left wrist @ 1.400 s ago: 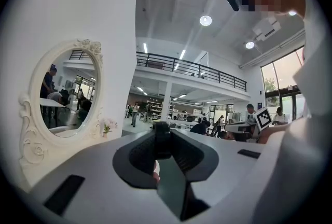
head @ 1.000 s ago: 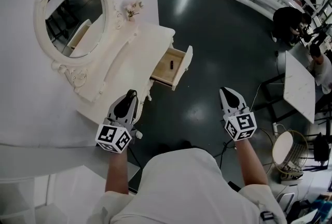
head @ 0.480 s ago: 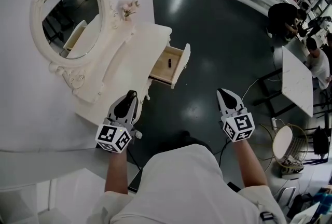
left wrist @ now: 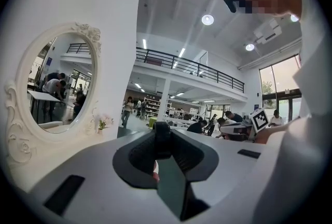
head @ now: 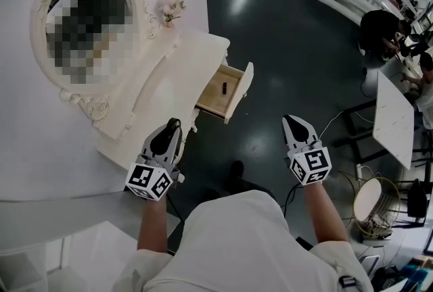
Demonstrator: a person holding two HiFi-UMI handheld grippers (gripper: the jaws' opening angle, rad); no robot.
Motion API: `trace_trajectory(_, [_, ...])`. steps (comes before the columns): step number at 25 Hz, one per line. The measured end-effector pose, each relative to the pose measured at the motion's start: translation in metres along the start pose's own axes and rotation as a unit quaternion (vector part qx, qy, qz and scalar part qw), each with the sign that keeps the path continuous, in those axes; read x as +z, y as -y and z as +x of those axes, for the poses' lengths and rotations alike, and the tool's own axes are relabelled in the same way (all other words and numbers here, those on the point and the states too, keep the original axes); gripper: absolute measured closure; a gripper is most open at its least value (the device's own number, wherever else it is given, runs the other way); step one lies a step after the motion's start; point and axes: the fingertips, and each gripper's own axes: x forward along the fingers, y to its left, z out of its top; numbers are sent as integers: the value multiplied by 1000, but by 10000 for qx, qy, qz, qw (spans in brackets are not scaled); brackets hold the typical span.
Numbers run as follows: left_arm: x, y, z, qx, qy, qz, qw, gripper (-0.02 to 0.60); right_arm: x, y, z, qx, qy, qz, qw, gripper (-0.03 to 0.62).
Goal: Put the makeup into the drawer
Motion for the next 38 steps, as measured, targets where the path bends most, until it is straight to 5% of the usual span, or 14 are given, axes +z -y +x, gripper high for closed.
trace_trajectory(16, [1,1,115,502,8,-16,9987,505,2,100,98,569,-68,-81,9983,565])
trace_trajectory(25, [-3,-10,143,630,-199,-52,9978,505,-4,118,128,667,-145,98,9976,565])
trace_trajectory(38, [-14,-81,210,230,-422,-272,9985,505,-7,124,194,365,-419,162,9983,565])
